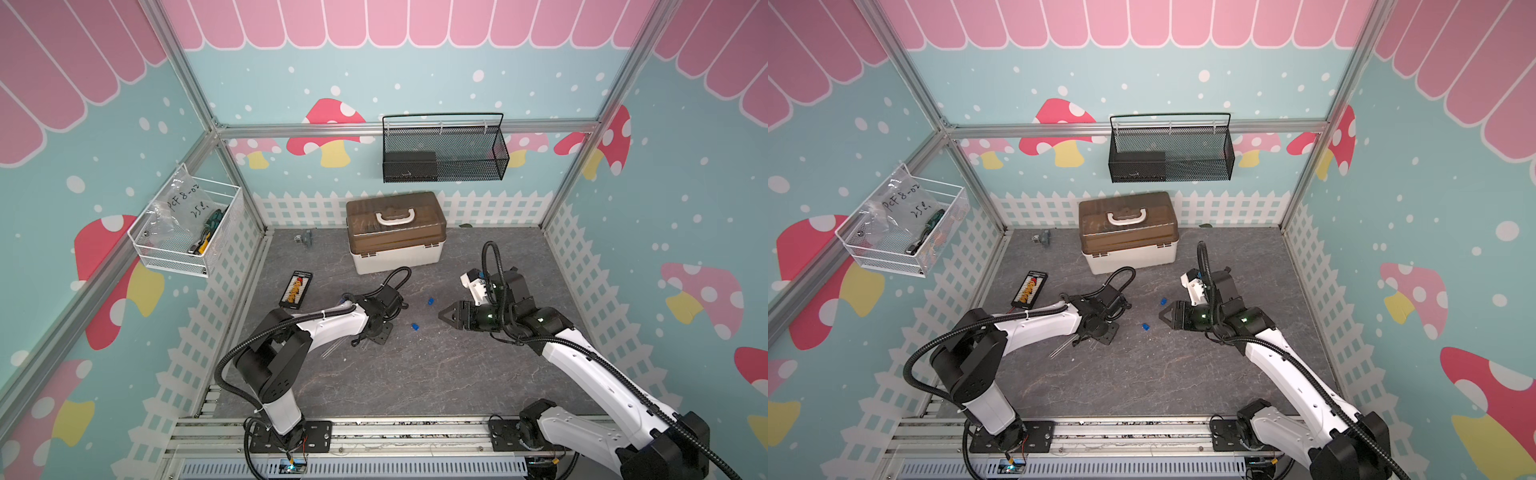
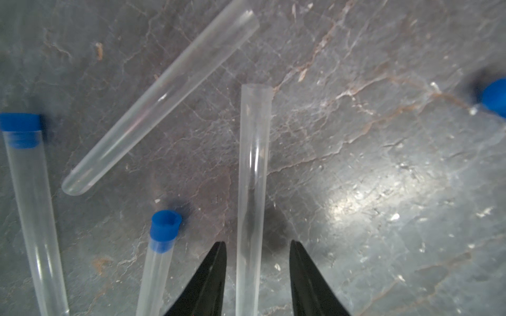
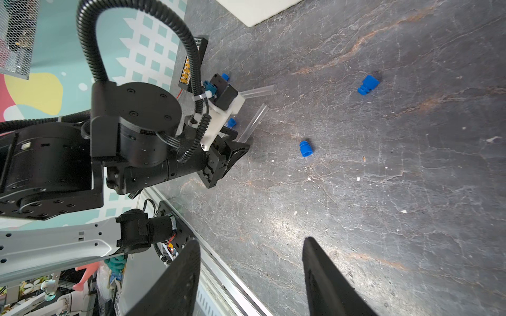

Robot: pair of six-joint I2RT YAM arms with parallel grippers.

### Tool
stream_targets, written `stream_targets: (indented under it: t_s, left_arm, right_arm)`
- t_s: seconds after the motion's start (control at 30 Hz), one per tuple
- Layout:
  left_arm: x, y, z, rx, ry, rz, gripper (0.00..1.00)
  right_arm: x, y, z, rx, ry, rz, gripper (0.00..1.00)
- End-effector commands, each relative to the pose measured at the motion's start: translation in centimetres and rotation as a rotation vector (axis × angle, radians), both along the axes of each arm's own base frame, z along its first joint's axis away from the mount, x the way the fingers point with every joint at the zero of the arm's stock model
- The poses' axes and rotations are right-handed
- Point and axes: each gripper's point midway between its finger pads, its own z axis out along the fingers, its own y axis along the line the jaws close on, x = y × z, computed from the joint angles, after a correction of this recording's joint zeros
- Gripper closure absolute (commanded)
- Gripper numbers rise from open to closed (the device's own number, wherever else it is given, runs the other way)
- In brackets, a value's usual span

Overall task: Insert stoppers into test tubes
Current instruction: Pick up the test tube at the center of the board.

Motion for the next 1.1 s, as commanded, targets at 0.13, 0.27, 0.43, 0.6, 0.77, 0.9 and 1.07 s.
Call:
stream_targets:
  t_s: [0.13, 0.27, 0.43, 0.6, 0.77, 0.9, 1.07]
  left_arm:
    - [0.2, -0.2, -0.6, 0.018, 0.025, 0.035, 0.63]
    - [0.3, -0.2, -0.7, 0.026, 0.026, 0.033, 0.67]
    - [0.4, -0.3, -1.1, 0.037, 0.038, 0.03, 0.71]
    - [0.4, -0.3, -1.0, 0.039, 0.034, 0.03, 0.75]
    - [0.6, -0.2, -0.5, 0.039, 0.017, 0.025, 0.77]
    - [0.7, -0.2, -0.1, 0.038, 0.007, 0.02, 0.79]
    - [0.9, -0.1, 0.5, 0.036, -0.014, 0.014, 0.8]
  right_arm:
    - [-0.4, -0.4, -0.3, -0.01, 0.003, 0.003, 0.41]
    - [-0.4, -0.4, -0.4, -0.009, 0.007, 0.005, 0.41]
    - [-0.4, -0.4, -0.3, -0.008, 0.004, 0.004, 0.41]
    - [-0.6, -0.4, -0.5, -0.009, 0.008, 0.007, 0.41]
    - [-0.6, -0.5, -0.5, -0.009, 0.009, 0.006, 0.41]
    - [-0.6, -0.5, -0.6, -0.008, 0.011, 0.005, 0.41]
    - [-0.6, -0.5, -0.5, -0.008, 0.01, 0.005, 0.41]
